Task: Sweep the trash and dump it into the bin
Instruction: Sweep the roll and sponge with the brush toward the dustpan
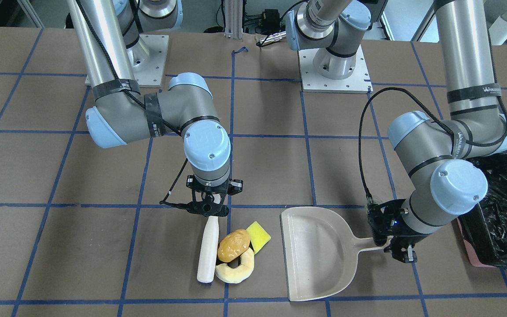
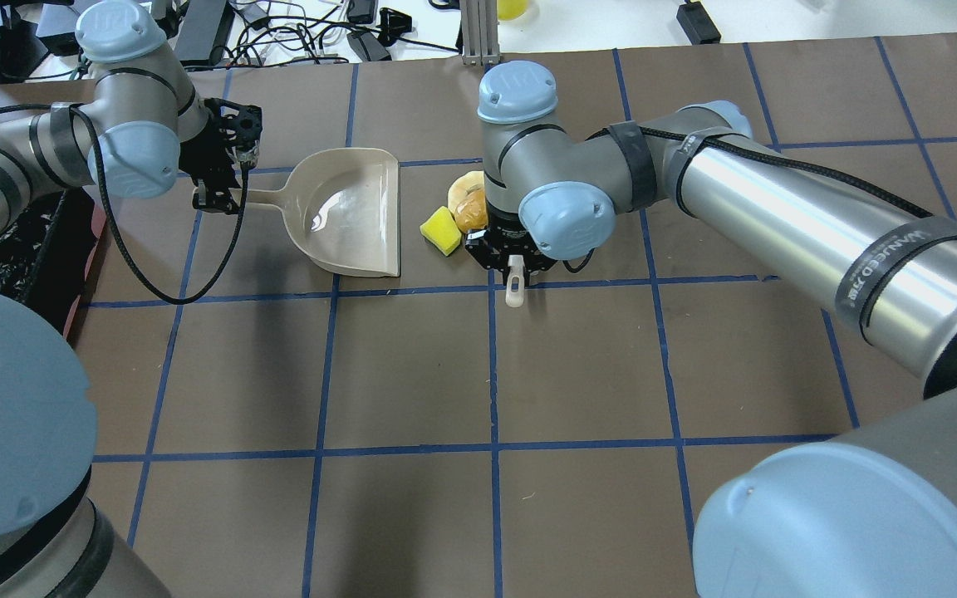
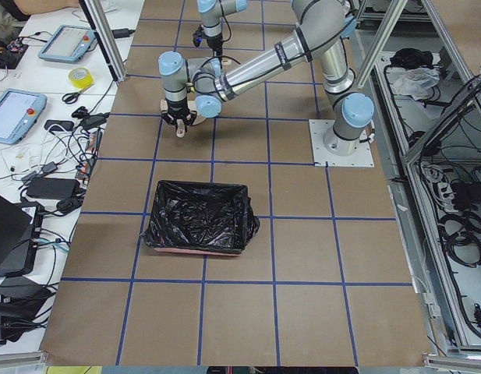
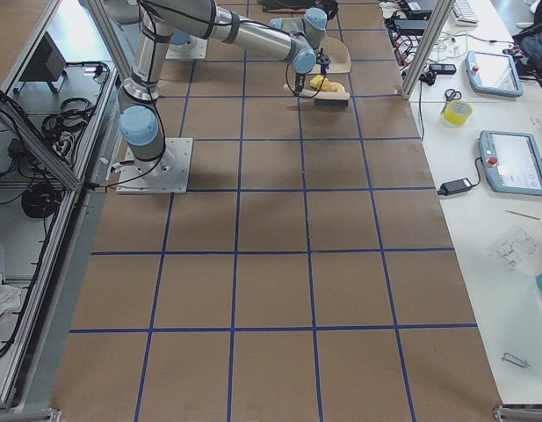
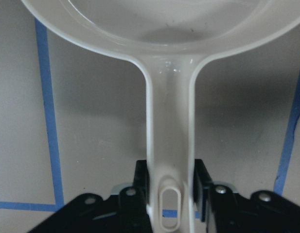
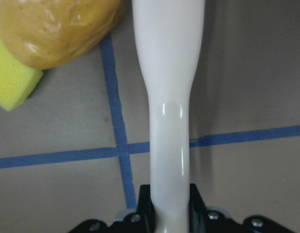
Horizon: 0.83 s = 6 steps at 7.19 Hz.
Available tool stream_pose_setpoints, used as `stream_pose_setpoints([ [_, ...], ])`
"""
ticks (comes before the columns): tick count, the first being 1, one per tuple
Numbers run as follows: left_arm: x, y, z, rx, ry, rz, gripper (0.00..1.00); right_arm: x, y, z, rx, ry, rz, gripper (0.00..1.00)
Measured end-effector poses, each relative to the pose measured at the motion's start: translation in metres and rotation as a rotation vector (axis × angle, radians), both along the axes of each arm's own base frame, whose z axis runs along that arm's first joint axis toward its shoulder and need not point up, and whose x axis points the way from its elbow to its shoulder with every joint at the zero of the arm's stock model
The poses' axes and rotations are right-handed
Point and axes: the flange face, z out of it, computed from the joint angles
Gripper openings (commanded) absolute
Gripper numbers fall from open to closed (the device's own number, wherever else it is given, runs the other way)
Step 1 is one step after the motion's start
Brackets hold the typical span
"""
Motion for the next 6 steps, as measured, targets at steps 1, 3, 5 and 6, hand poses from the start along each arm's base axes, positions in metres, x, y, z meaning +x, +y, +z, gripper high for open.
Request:
stream_pose_setpoints([
  [1, -0.001, 0.0, 0.0, -0.001, 0.0, -0.002, 0.0, 0.017, 0.002, -0.002, -0.005, -0.006, -0.012, 0.0],
  [3, -0.002, -0.001, 0.0, -0.002, 0.0, -0.003, 0.0, 0.058, 0.003, -0.004, -0.016, -0.024, -0.049, 0.0],
  [5, -0.002, -0.001, 0.0, -0.002, 0.001, -0.004, 0.0, 0.106, 0.006, -0.004, -0.018, -0.061, -0.101, 0.0],
  [6, -0.002, -0.001, 0.0, -0.003, 0.001, -0.004, 0.0, 0.128, 0.009, -0.002, -0.018, -0.08, -0.119, 0.0],
])
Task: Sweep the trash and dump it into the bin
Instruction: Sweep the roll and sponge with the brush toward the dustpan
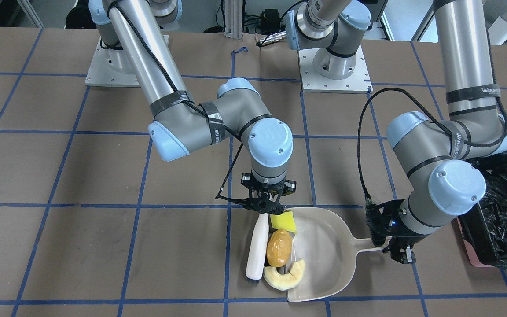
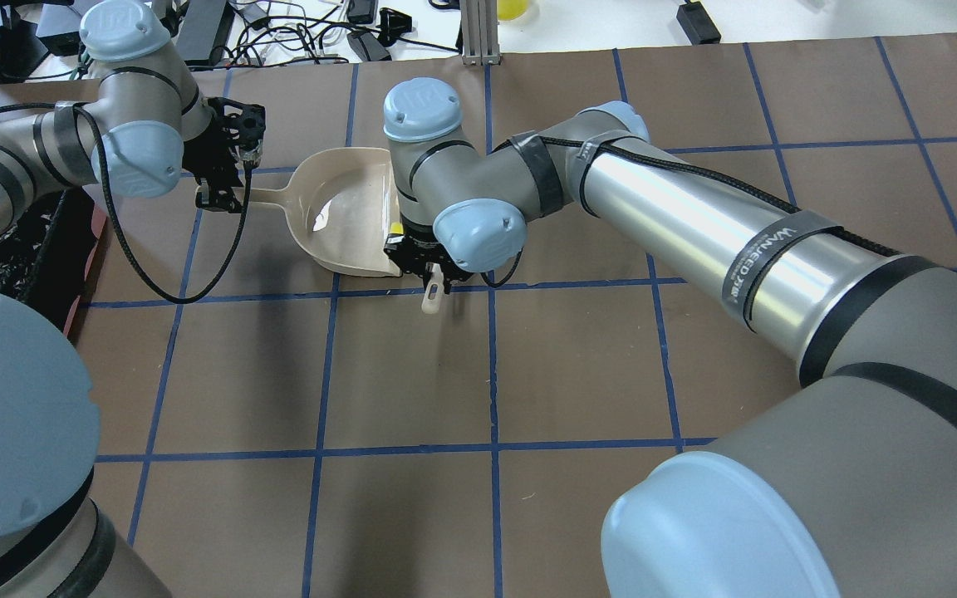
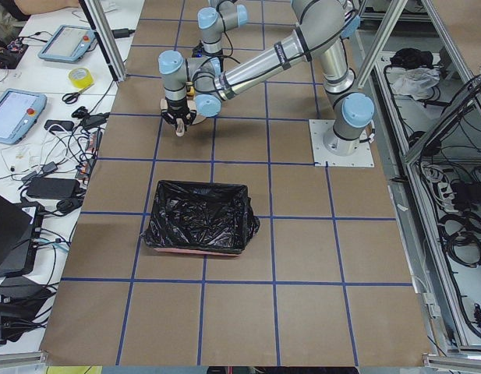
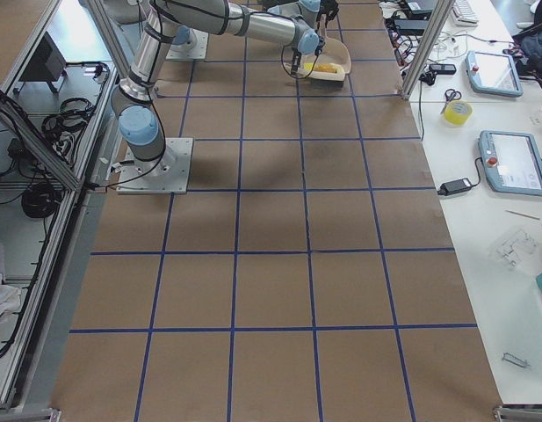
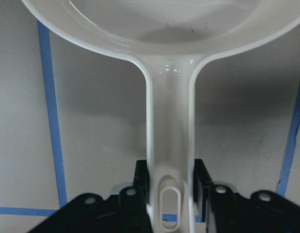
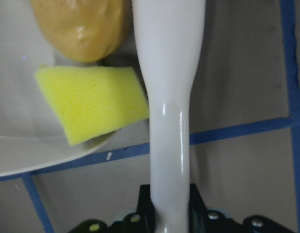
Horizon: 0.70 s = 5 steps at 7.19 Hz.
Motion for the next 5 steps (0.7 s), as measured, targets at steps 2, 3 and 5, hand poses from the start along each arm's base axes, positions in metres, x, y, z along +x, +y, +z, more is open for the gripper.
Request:
stream_pose_setpoints([
  [2, 0.0, 0.0, 0.001, -0.003, 0.0, 0.0, 0.0, 0.036, 0.008, 0.006, 0.008, -0.053, -0.024, 0.0],
  [3, 0.0, 0.0, 0.002, -0.004, 0.0, 0.0, 0.0, 0.054, 0.011, 0.011, 0.01, -0.081, -0.031, 0.0],
  [5, 0.0, 0.0, 0.002, -0.004, 0.002, 0.0, 0.0, 0.083, 0.022, 0.021, 0.012, -0.118, -0.028, 0.0],
])
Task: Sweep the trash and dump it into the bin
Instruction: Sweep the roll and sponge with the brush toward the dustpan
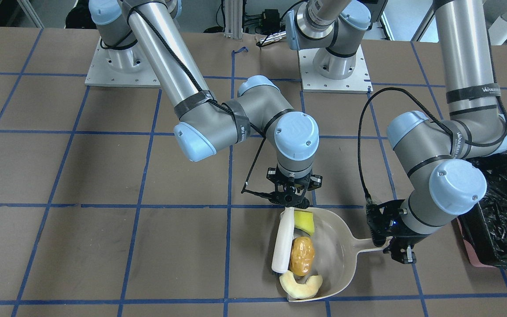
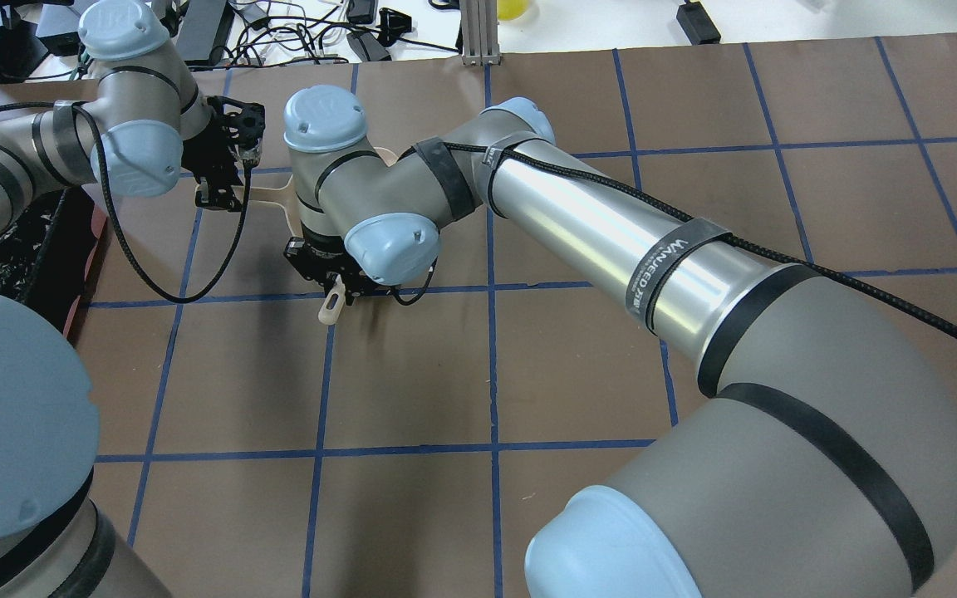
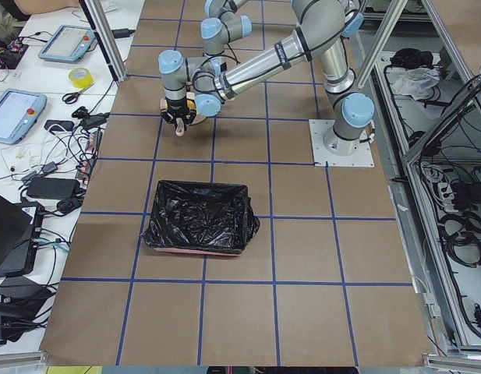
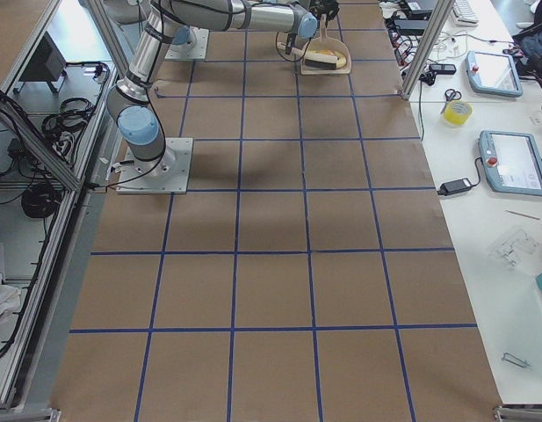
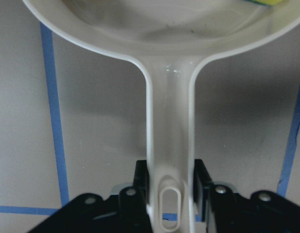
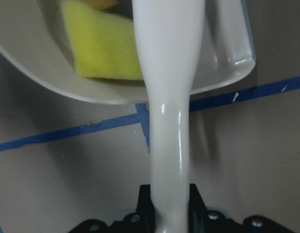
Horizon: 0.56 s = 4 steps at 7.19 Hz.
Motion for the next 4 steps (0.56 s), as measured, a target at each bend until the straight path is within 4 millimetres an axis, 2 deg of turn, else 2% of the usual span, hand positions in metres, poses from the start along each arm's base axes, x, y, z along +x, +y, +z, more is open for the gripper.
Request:
stream_pose_setpoints([
  [2, -0.001, 0.0, 0.001, -0.002, 0.004, -0.002, 0.0, -0.002, 0.005, 0.01, 0.008, 0.03, 0.009, 0.0],
  [4, 0.0, 0.0, 0.002, -0.004, 0.009, -0.002, 0.0, -0.023, 0.003, 0.027, 0.021, 0.084, -0.005, 0.0],
])
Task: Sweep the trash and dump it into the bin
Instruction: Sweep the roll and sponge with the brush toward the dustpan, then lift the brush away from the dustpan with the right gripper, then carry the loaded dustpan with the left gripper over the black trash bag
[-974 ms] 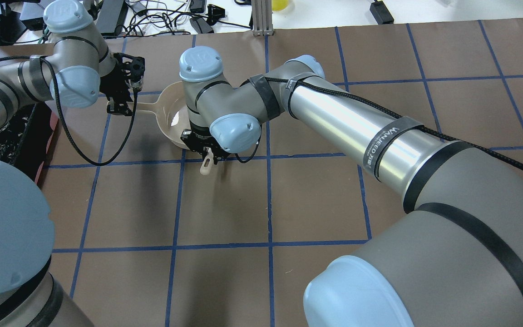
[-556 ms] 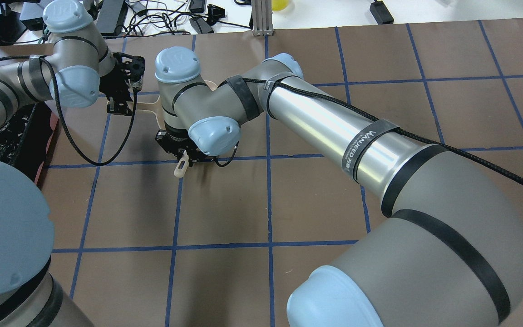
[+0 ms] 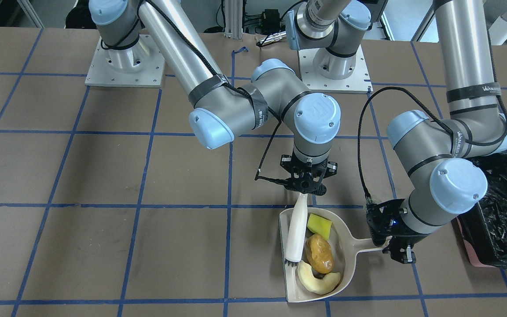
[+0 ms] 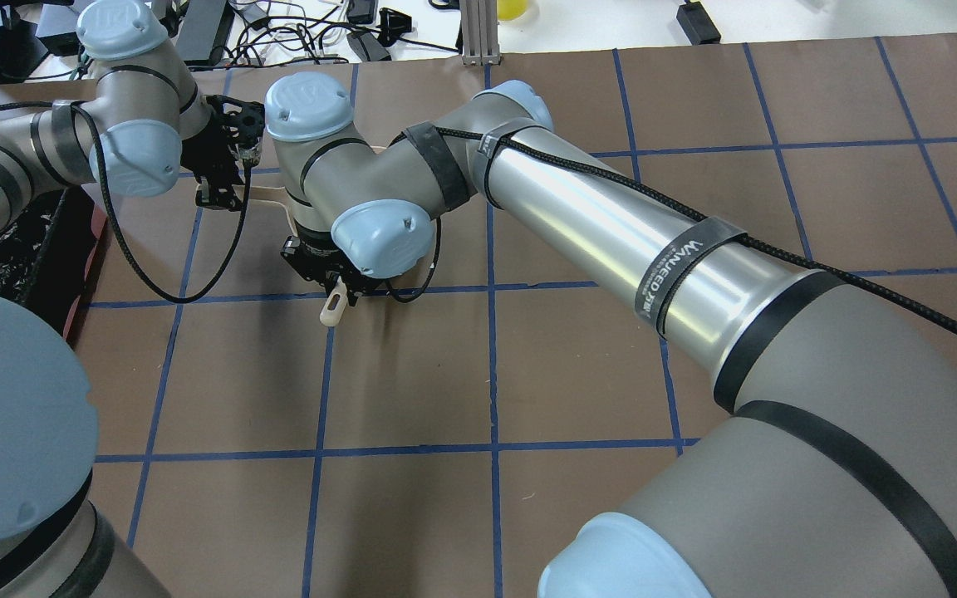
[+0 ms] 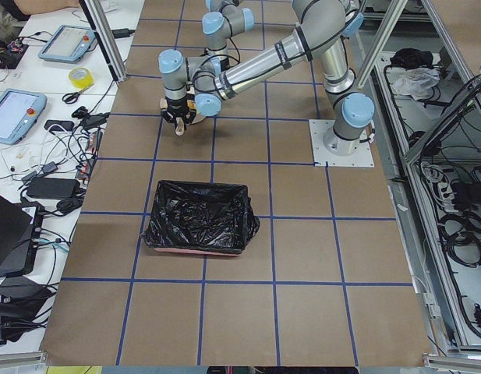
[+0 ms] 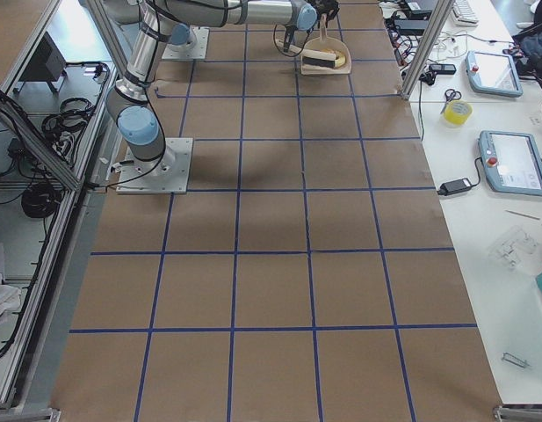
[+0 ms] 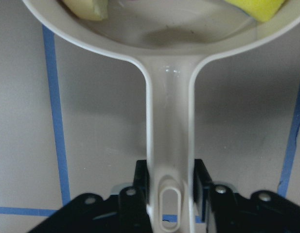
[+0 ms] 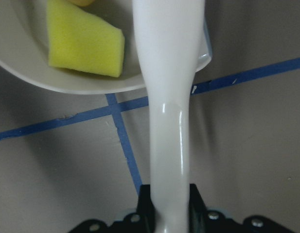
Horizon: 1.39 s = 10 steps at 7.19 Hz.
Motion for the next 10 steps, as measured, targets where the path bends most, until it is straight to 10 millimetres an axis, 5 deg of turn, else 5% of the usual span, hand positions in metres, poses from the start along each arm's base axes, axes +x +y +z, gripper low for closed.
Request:
stream_pose_setpoints([
  [3, 0.006, 0.001, 0.01, -0.013, 0.002, -0.043, 0.0, -0.069, -0.013, 0.037, 0.029, 0.069, -0.004, 0.0],
  [6, 0.021, 0.002, 0.034, -0.04, -0.005, -0.14, 0.0, -0.219, -0.021, 0.068, 0.018, 0.113, 0.127, 0.0],
  [8, 0.069, 0.008, 0.055, -0.032, -0.015, -0.23, 0.0, -0.335, -0.021, 0.074, 0.019, 0.103, 0.168, 0.0],
  [10, 0.157, 0.026, 0.083, -0.019, 0.066, -0.251, 0.0, -0.431, -0.024, 0.061, 0.019, 0.108, 0.204, 0.0],
])
